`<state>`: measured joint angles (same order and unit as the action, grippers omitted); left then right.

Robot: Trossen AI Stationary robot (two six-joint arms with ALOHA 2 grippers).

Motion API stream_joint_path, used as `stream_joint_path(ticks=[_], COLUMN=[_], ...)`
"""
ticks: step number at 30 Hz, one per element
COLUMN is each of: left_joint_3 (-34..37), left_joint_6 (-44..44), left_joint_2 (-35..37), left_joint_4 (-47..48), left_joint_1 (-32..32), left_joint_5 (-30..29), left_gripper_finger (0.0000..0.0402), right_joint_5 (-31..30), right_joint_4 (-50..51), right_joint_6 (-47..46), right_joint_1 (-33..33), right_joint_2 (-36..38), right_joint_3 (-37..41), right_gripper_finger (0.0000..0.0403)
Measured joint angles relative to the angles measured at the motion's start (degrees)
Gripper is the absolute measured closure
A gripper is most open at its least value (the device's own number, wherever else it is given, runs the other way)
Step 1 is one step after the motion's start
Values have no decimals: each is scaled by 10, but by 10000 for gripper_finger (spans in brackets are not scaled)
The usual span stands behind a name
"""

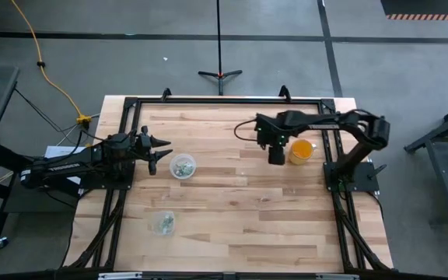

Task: Pick and place Stevia / Truvia into bins
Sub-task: Put the stevia packet in the top transparent container

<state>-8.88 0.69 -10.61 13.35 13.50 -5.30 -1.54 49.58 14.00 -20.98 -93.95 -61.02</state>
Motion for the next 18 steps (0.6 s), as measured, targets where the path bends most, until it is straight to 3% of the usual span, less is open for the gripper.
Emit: stream_joint_path(ticks=[3,10,18], left_joint_3=[0,0,0], left_joint_6=[-6,-12,-16], left_joint_2=[0,0,0], left_joint_4=[0,0,0], left_joint_1=[0,0,0], left_joint_5=[0,-3,-4], left_gripper_finger=[224,224,224], right_joint_5=[15,-25,-27], right_joint_4=[-25,-85,-96], right_joint_6=[15,13,12], right_joint_1=[0,0,0], right_joint_2=[14,13,12], right_joint_3=[36,78,98], right_gripper_finger=[263,234,204])
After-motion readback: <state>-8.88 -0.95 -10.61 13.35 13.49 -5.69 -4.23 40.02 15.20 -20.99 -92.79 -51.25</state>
